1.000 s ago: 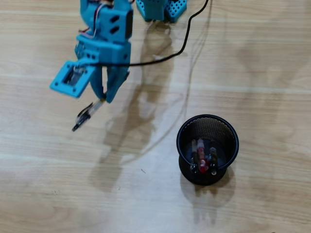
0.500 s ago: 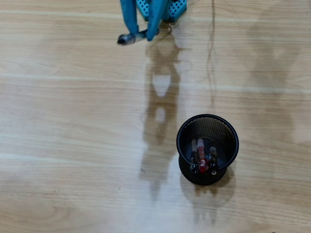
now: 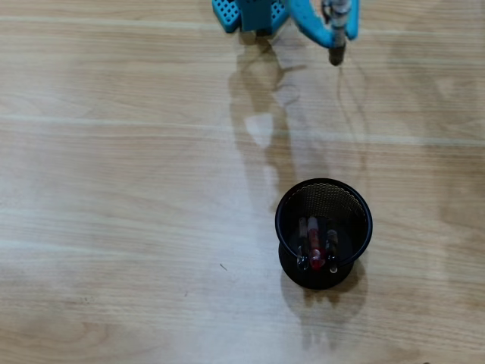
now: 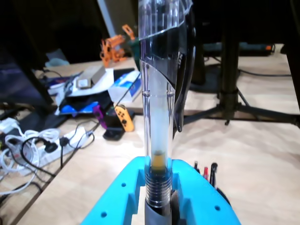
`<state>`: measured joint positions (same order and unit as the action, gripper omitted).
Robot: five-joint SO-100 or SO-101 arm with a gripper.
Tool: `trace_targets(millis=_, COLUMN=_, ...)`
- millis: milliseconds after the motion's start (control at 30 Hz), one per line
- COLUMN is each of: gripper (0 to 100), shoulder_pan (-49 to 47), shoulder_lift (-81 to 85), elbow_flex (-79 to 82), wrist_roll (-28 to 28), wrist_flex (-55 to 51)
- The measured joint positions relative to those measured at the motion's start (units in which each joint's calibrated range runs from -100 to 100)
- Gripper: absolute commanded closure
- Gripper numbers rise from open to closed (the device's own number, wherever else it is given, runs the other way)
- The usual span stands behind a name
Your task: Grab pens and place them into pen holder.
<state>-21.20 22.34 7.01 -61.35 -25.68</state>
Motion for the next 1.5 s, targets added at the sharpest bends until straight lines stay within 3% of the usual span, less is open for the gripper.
trace_targets(millis=233, gripper=98, shoulder_pan=-2.6, shoulder_lift=-8.4, elbow_flex=11.3, wrist_roll=1.7, wrist_flex=28.9)
trace_targets(millis=400, gripper=98, shoulder_pan=-2.4, shoulder_lift=-14.7, elbow_flex=11.9, wrist_roll=3.6, wrist_flex=38.4)
trace_targets(millis=1167, gripper=97, shoulder_pan=3.0, shoulder_lift=-29.9, elbow_flex=12.1, wrist_roll=5.7, wrist_flex=42.3)
trace_targets(millis=1333, gripper=88, shoulder_pan=2.6, shoulder_lift=-30.2, elbow_flex=12.1, wrist_roll=5.7, wrist_flex=42.3)
trace_targets(millis=1500, gripper=89, shoulder_pan=2.6, shoulder_lift=-30.2, elbow_flex=12.1, wrist_roll=7.4, wrist_flex=42.3)
